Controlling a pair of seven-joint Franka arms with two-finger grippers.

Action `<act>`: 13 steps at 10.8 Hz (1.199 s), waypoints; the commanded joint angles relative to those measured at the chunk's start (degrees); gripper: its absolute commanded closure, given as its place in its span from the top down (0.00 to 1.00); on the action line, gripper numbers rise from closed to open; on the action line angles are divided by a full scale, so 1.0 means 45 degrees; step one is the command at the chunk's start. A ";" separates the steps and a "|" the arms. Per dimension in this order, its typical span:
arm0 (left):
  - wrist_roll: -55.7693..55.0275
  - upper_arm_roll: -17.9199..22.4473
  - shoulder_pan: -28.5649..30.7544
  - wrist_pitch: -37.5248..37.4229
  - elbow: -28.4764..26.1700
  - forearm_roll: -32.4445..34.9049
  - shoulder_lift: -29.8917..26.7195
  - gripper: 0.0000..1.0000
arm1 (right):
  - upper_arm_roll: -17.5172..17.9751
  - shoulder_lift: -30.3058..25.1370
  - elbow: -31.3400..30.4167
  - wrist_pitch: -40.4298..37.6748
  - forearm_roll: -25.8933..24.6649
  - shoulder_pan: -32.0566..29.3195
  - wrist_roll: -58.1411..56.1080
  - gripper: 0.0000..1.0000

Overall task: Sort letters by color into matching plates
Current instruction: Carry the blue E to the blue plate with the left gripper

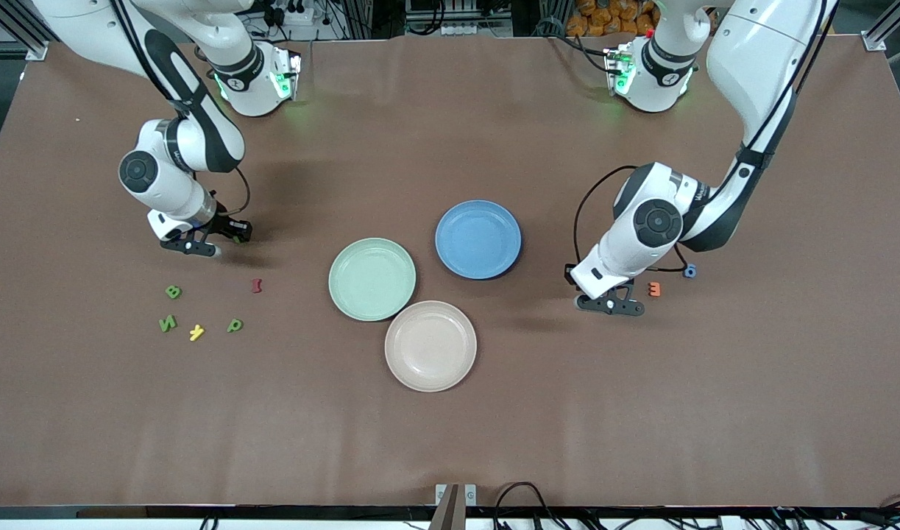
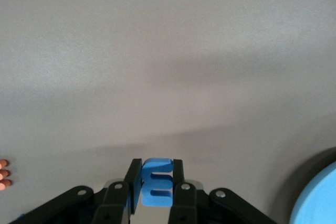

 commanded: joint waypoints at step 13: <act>-0.2951 -0.0438 -0.0987 -0.0620 0.0540 0.0370 -0.0155 0.00 | -0.0002 0.0478 0.0341 0.0659 0.0170 -0.0062 -0.0132 0.28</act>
